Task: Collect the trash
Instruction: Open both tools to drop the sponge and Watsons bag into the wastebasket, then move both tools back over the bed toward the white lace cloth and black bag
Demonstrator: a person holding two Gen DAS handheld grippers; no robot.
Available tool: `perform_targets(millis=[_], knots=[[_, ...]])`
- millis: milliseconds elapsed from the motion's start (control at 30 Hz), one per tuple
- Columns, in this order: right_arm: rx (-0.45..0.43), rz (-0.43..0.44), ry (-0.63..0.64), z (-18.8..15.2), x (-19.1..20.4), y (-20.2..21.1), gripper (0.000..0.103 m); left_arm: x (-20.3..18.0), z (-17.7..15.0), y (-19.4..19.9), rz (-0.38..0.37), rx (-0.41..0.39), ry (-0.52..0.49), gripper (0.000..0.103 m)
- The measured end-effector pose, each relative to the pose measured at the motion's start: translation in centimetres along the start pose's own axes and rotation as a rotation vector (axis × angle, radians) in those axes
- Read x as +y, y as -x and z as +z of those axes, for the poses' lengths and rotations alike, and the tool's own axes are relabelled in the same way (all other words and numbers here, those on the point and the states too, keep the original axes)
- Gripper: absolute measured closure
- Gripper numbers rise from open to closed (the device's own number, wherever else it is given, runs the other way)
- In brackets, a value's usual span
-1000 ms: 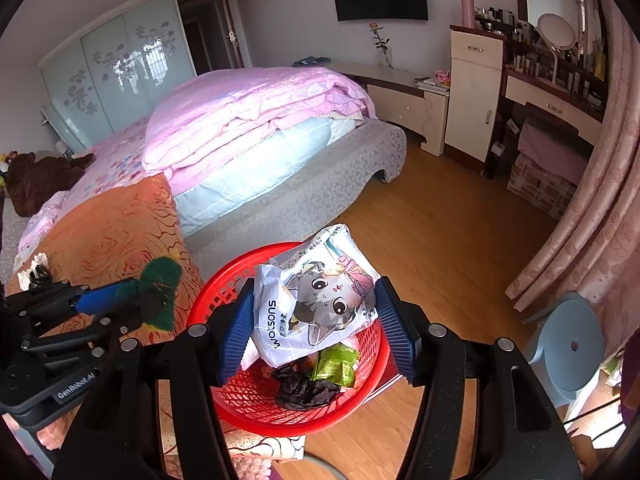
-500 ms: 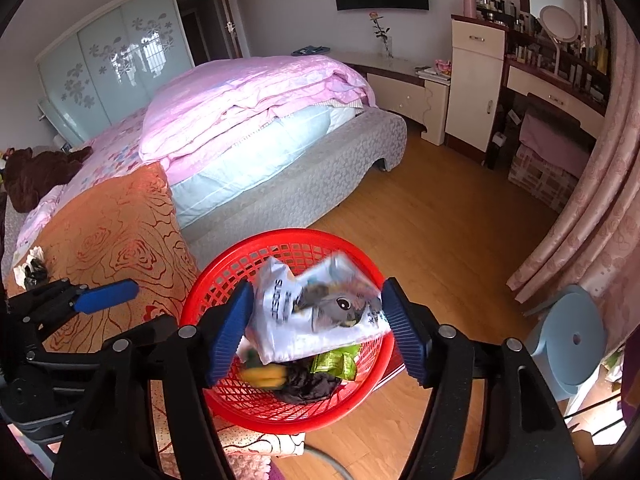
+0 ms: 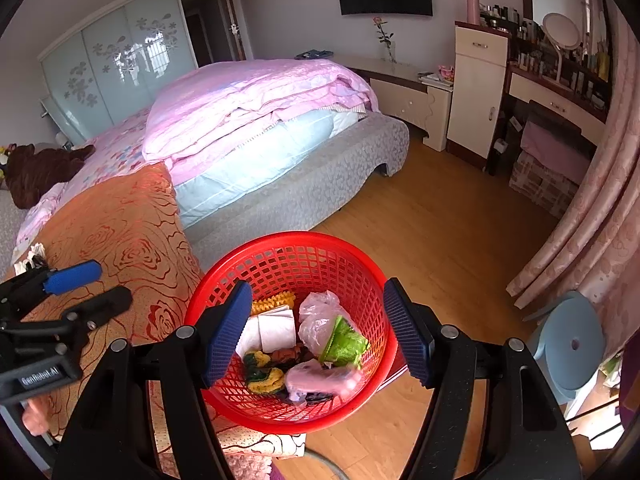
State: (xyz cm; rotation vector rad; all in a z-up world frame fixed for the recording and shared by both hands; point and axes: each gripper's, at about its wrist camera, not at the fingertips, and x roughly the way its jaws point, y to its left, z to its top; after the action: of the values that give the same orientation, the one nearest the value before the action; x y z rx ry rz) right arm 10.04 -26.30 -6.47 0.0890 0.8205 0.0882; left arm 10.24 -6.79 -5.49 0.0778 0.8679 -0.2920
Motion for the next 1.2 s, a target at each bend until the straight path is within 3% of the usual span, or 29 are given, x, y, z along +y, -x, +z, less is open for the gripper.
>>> perform_targets(millis=[367, 667, 867, 1200], knots=[[-0.014, 0.006, 0.027, -0.2, 0.8, 0.3, 0.037, 3.1, -0.3, 2.1, 0.059, -0.029, 0.065, 0.04], [-0.015, 0.018, 0.063, -0.6, 2.3, 0.4, 0.037, 8.6, -0.6, 4.8, 0.148, -0.065, 0.159, 0.039], [-0.002, 0.022, 0.086, -0.9, 3.3, 0.1, 0.037, 14.5, -1.4, 7.4, 0.236, -0.098, 0.282, 0.039], [0.022, 0.026, 0.115, -1.4, 4.4, -0.5, 0.037, 26.1, -4.2, 10.2, 0.483, -0.108, 0.501, 0.039]])
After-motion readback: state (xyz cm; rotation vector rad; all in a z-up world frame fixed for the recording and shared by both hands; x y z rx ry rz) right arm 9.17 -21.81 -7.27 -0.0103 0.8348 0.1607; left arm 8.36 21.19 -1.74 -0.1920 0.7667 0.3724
